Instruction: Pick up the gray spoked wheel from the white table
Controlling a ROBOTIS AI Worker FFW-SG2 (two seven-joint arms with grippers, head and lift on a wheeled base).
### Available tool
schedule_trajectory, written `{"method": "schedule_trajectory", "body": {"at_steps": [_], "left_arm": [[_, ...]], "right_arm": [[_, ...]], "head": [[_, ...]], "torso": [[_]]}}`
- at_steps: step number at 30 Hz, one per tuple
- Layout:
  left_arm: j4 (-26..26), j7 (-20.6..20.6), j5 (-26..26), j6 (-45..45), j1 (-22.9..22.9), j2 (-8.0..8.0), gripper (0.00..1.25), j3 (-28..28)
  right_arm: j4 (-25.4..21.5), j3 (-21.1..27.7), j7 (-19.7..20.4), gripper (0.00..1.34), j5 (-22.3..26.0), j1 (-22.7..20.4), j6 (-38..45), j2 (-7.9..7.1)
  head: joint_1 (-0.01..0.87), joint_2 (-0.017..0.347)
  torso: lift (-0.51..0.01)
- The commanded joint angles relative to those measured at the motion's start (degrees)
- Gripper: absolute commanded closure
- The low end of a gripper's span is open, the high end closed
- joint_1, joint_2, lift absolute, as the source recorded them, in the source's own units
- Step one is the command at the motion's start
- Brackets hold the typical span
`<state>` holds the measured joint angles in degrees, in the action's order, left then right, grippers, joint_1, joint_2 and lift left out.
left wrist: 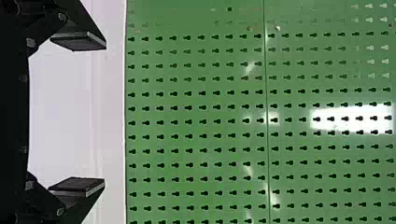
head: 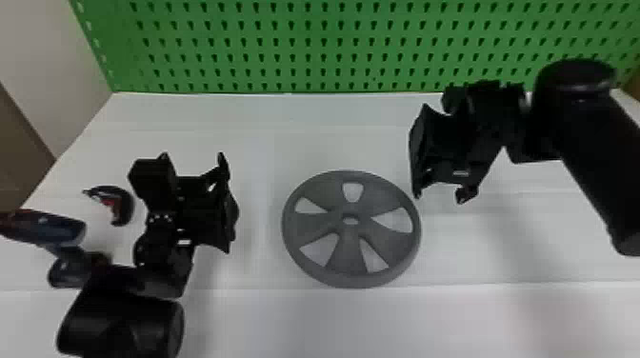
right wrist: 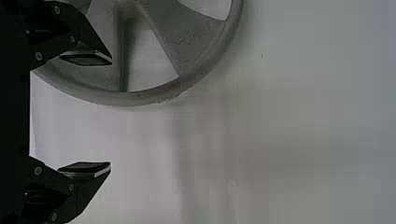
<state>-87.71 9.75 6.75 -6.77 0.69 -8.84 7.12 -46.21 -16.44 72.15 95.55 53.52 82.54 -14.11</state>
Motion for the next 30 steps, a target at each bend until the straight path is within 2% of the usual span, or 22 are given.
{"method": "schedule_trajectory", "body": {"at_steps": [1, 14, 30], "left_arm": [[0.1, 0.0, 0.0, 0.0, 0.1, -0.04, 0.24, 0.2], [0.2, 0.0, 0.4, 0.0, 0.5, 0.05, 0.24, 0.4], [0.3, 0.3, 0.7, -0.1, 1.1, 0.05, 0.24, 0.9]], "right_arm": [[0.4, -0.6, 0.0, 0.46, 0.6, 0.0, 0.1, 0.05], [0.2, -6.5, 0.0, 0.46, 4.5, 0.9, 0.3, 0.58], [-2.9, -8.9, -0.1, 0.46, 8.3, 0.9, 1.9, 0.93]], "head": [[0.770, 0.044], [0.770, 0.044], [0.770, 0.044]], "torso": [[-0.098], [-0.098], [-0.098]]}}
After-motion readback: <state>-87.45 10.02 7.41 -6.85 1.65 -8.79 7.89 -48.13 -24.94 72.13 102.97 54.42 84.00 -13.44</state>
